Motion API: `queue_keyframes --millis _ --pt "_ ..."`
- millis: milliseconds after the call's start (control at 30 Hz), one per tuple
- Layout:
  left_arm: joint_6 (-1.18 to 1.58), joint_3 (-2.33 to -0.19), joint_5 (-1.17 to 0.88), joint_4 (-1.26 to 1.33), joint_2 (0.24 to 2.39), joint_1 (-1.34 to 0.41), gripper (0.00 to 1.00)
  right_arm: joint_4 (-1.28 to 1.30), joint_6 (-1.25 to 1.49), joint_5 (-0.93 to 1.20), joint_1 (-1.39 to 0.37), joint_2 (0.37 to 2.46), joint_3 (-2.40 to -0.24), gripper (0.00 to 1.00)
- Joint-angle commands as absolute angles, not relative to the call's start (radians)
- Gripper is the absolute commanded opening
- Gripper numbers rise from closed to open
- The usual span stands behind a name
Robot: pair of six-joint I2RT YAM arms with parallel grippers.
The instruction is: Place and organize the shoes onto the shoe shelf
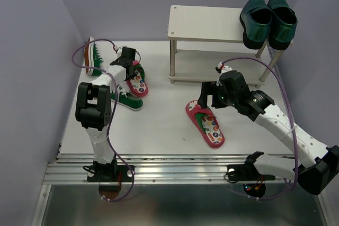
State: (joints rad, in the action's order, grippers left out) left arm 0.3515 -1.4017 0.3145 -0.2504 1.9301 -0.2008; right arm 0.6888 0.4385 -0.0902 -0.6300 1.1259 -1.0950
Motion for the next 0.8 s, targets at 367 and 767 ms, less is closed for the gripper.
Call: queue_keyframes --millis 367,767 --pt "0.137 -1.779 0.336 -0.432 1.39 -0.198 0.0 0.63 0.445 -0.069 -0.63 1.061 -1.057 1.0" --pt "0.238 -2.209 0.005 -0.515 1.492 -0.297 0.0 0.641 0.471 -0.066 -0.63 1.062 -1.057 1.0"
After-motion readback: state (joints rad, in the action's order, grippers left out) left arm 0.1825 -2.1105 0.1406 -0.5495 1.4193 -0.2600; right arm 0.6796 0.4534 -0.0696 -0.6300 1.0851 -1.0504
